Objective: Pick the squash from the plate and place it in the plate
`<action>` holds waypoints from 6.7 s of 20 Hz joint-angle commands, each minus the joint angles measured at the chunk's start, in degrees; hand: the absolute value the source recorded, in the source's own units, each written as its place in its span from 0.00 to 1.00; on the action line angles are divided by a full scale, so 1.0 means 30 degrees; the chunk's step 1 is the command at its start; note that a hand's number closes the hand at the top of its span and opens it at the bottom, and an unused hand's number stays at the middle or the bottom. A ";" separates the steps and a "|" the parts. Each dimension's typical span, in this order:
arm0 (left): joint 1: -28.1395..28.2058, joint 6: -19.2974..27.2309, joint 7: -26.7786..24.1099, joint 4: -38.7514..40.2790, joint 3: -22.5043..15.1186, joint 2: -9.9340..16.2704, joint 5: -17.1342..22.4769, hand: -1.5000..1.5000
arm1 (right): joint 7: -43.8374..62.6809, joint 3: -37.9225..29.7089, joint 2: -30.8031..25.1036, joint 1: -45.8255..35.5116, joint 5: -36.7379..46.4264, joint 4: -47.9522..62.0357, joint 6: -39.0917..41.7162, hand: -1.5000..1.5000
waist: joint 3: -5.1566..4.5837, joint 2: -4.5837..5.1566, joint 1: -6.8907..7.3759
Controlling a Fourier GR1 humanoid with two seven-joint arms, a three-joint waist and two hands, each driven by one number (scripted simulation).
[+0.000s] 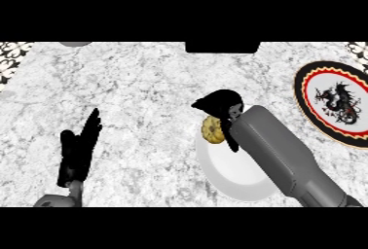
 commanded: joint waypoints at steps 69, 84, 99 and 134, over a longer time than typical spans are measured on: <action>-0.0950 -0.1806 0.1088 -0.0077 0.1782 -0.0970 -0.1616 0.50 | -0.4109 -1.6976 -0.9509 0.1620 0.0181 1.2812 -1.3825 0.00 | 0.0046 0.0191 0.0354; -0.0519 -0.1786 0.0440 -0.0061 0.2040 -0.1196 -0.1534 0.50 | -1.1996 -2.4305 -1.0379 0.1763 -0.8040 1.2952 -1.1200 0.00 | 0.0059 0.0134 0.0091; -0.0799 -0.2246 0.0629 0.0321 0.2023 -0.1673 -0.1690 0.50 | -1.4982 -2.3827 -1.1262 0.2774 -0.9237 1.3930 -0.8816 0.00 | 0.0067 0.0221 0.0414; -0.0338 -0.3145 -0.0147 0.0223 0.2881 -0.1522 -0.1709 0.50 | -1.5215 -2.3266 -1.2693 0.5464 -1.0082 1.5239 -1.2320 0.00 | 0.0107 0.0266 0.0490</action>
